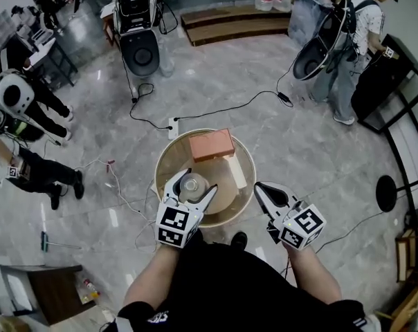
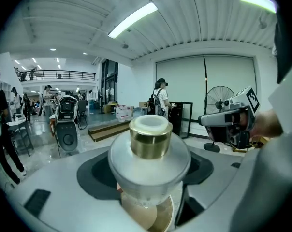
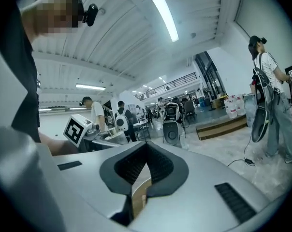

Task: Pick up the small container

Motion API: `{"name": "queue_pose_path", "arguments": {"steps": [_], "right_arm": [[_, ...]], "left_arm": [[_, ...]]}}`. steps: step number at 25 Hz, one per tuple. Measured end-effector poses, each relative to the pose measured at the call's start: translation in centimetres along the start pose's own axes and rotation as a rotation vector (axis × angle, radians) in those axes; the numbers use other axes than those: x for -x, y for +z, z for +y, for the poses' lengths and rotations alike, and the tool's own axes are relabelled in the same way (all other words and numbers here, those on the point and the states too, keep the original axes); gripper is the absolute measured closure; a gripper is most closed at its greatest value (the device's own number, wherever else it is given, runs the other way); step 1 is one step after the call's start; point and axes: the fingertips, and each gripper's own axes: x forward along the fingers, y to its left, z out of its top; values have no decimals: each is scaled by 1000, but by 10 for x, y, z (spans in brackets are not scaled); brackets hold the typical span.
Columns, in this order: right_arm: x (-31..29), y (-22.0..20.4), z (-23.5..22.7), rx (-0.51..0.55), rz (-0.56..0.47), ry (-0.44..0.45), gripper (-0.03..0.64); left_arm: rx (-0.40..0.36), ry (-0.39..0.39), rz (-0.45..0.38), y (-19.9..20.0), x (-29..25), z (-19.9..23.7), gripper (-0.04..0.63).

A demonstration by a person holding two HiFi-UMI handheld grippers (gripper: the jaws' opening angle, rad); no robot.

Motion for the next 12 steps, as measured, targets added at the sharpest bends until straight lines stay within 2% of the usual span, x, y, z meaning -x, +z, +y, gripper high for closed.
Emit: {"name": "queue_pose_path", "arguments": {"steps": [5, 12], "right_arm": [[-7, 14, 10, 46, -29, -22, 604], [-36, 28, 22, 8, -88, -56, 606]], "left_arm": [[11, -20, 13, -4, 20, 7, 251], [-26, -38, 23, 0, 29, 42, 250]]}}
